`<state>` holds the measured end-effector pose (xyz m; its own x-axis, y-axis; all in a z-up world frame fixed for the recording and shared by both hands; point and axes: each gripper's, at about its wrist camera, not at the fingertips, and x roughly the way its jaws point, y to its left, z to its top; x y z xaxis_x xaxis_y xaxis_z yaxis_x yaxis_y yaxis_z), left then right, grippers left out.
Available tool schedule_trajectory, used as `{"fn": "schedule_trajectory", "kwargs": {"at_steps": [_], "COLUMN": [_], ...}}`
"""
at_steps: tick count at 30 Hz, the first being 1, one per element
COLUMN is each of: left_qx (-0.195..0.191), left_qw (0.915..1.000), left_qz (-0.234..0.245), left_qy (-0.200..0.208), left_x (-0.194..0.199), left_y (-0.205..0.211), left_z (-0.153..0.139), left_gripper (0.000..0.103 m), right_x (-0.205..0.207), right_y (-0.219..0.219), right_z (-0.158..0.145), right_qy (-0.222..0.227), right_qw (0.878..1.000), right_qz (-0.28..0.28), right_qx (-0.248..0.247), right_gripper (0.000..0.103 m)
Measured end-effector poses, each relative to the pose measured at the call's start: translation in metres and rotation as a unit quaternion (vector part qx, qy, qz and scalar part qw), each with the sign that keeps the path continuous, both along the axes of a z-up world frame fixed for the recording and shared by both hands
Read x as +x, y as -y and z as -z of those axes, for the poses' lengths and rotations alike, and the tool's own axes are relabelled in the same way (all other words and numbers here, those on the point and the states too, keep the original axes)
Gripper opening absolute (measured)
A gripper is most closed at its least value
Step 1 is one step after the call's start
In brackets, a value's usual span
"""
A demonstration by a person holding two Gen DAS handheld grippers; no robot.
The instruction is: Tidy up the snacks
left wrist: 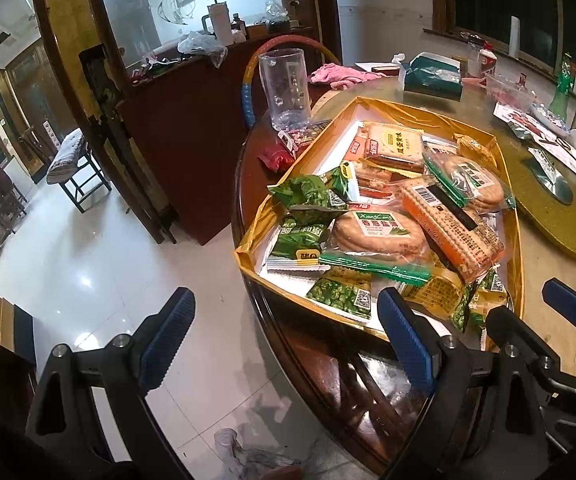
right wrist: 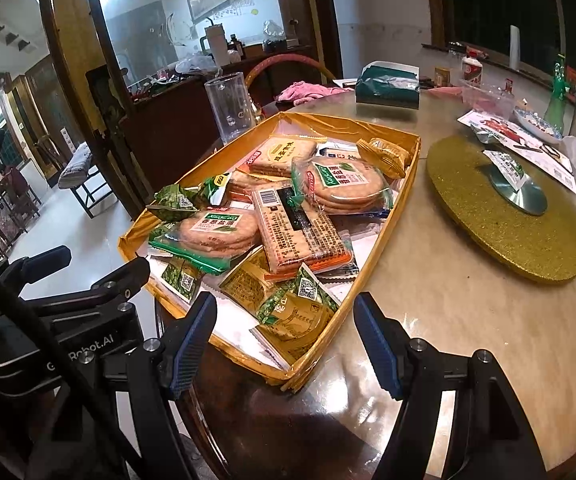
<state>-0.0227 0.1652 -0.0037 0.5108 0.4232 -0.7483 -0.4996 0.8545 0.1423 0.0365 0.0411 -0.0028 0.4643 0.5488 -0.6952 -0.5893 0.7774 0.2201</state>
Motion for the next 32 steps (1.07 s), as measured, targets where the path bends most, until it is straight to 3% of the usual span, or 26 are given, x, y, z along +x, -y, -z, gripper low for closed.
{"fn": "schedule_trajectory", "kwargs": {"at_steps": [32], "left_qx": [0.007], "left_qw": [0.9999], "left_qz": [0.004], "left_qy": [0.011], "left_x": [-0.0058], "left_y": [0.0003], "left_z": [-0.0056], "left_gripper": [0.092], "right_x": [-0.0064], "right_y": [-0.0006], "right_z": [-0.0032], "right_qy": [0.002], "right_qw": [1.0], "right_qz": [0.008], "right_qx": [-0.001], "right_gripper": [0.071]}}
